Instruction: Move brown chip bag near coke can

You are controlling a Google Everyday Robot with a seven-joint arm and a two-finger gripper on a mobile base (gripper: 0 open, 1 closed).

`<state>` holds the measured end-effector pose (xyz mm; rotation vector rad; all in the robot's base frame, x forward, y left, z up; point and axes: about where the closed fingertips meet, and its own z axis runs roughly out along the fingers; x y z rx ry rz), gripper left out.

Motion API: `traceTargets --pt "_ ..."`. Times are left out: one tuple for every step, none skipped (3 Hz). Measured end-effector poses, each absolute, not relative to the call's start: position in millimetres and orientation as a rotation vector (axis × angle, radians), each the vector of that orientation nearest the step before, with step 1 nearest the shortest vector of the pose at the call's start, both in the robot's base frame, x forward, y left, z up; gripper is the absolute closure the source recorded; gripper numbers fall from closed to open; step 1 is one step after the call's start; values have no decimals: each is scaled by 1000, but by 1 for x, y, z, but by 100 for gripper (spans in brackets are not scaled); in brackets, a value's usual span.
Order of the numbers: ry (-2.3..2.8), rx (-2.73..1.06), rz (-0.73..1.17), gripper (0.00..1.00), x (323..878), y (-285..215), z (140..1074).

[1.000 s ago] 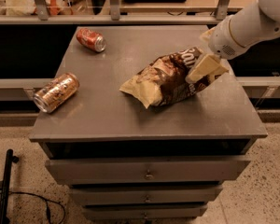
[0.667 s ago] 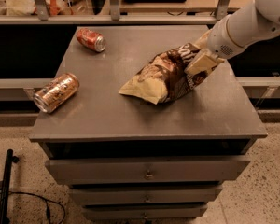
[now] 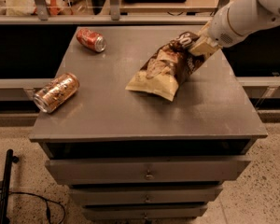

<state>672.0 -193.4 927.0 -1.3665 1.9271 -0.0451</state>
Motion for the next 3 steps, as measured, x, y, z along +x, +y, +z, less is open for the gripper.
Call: traceTargets --pt "1925 -1253 -135 100 709 -206 948" --pt "1961 -1154 -190 100 745 -211 954" --pt "2007 -1028 -174 100 784 -206 955"
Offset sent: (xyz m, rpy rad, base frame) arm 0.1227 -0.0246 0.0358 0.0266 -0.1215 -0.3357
